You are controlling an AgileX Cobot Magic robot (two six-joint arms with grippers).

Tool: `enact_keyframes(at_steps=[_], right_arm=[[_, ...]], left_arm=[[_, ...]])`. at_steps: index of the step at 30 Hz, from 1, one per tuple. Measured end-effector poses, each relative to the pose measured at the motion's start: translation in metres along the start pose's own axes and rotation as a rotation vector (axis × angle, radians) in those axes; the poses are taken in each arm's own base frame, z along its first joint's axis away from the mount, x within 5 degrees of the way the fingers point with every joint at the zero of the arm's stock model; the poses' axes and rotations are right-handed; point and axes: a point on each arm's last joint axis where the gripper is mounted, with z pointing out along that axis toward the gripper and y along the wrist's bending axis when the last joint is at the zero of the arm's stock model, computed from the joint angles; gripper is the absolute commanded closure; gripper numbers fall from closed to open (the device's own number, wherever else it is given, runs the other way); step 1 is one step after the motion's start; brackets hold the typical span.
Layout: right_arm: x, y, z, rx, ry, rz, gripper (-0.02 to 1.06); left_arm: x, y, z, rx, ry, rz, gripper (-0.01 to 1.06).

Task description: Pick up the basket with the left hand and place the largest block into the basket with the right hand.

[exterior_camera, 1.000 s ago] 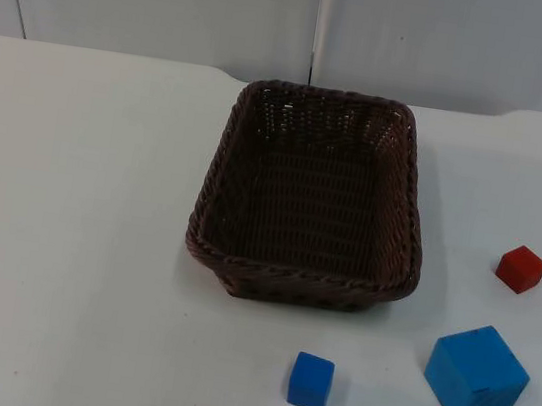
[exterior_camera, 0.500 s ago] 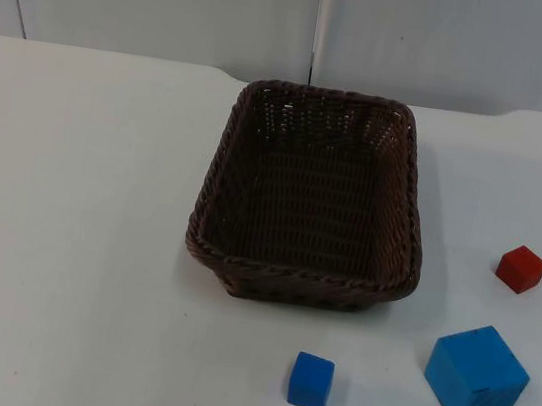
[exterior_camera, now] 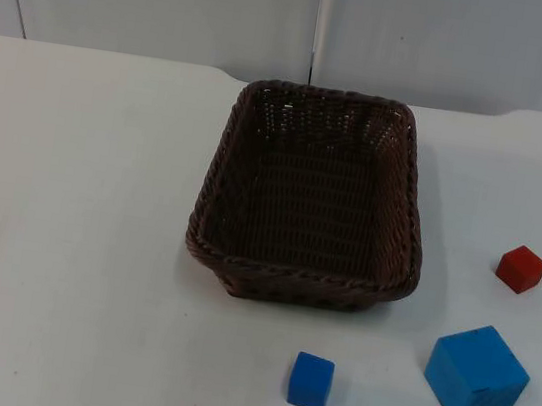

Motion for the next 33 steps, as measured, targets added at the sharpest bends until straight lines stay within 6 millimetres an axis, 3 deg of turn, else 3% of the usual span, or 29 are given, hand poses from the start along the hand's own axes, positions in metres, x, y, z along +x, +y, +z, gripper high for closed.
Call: enact_keyframes(at_steps=[20,33], right_arm=[[0.0,0.0,0.0,0.0,0.0,0.0,0.0],[0.0,0.0,0.0,0.0,0.0,0.0,0.0]], left_arm=[[-0.011,0.002,0.057,0.177,0.109,-0.054,0.0],[-0.052,0.005,0.072,0.176,0.071,-0.035,0.0]])
